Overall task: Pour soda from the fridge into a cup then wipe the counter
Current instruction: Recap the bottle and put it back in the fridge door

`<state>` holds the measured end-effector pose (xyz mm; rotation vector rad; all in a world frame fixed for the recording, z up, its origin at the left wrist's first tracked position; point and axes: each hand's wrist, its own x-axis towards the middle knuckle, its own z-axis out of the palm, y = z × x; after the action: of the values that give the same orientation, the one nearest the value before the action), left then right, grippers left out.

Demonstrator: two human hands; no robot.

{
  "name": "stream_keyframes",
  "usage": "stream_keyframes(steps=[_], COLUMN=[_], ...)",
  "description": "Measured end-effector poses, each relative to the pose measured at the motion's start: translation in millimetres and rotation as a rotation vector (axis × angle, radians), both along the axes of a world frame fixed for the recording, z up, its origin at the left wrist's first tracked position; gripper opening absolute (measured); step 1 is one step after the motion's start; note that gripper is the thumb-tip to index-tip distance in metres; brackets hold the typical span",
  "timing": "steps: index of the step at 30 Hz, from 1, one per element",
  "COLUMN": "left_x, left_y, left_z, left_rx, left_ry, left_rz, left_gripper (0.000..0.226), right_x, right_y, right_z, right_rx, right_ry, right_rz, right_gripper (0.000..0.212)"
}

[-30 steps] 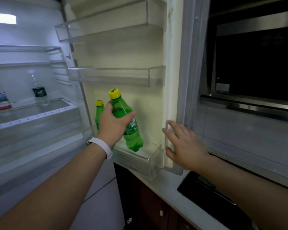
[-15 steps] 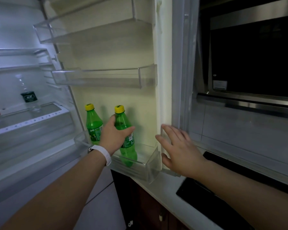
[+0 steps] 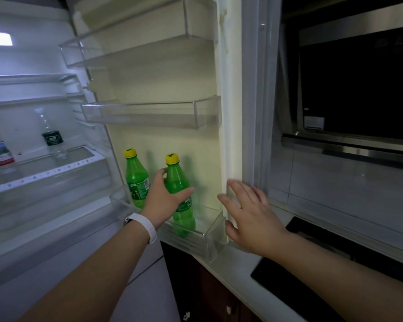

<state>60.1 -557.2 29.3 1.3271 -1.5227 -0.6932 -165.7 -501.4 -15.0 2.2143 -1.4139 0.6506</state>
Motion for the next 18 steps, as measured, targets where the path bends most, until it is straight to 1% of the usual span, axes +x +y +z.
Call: stream_keyframes(steps=[2, 3, 5, 7, 8, 9, 12, 13, 18], left_x=[9.0, 13.8, 23.3, 32.0, 37.2, 42.5, 61.8, 67.2, 90.4], left_y=[10.2, 17.3, 33.8, 50.5, 57.7, 65.6, 87.6, 95.2, 131.8], left_z=[1.6, 3.6, 8.1, 13.7, 14.7, 15.4, 10.0, 6.7, -6.4], left_rx=[-0.019, -0.042, -0.089, -0.087, -0.085, -0.112, -0.260, -0.282, -0.370], left_ry=[-0.050, -0.081, -0.107, -0.087, -0.090, -0.130, -0.436, -0.514, -0.745], left_rz=[0.050, 0.074, 0.069, 0.028, 0.013, 0.011, 0.084, 0.110, 0.214], left_gripper=[0.084, 0.085, 0.075, 0.066, 0.064, 0.063, 0.074, 0.077, 0.073], right_x=[1.8, 2.8, 5.4, 9.7, 12.6, 16.1, 27.8, 31.7, 49.0], right_y=[2.2, 3.7, 7.3, 11.1, 13.0, 14.9, 22.3, 25.0, 39.7], right_z=[1.0, 1.4, 2.2, 3.4, 3.8, 4.1, 4.7, 4.8, 5.2], right_rx=[0.005, 0.009, 0.016, 0.027, 0.037, 0.049, 0.084, 0.091, 0.112], right_ry=[0.009, 0.013, 0.014, 0.013, 0.015, 0.020, 0.025, 0.027, 0.034], right_rz=[-0.004, -0.005, -0.008, -0.016, -0.024, -0.034, -0.071, -0.085, -0.125], right_gripper=[0.063, 0.062, 0.061, 0.061, 0.062, 0.062, 0.063, 0.063, 0.062])
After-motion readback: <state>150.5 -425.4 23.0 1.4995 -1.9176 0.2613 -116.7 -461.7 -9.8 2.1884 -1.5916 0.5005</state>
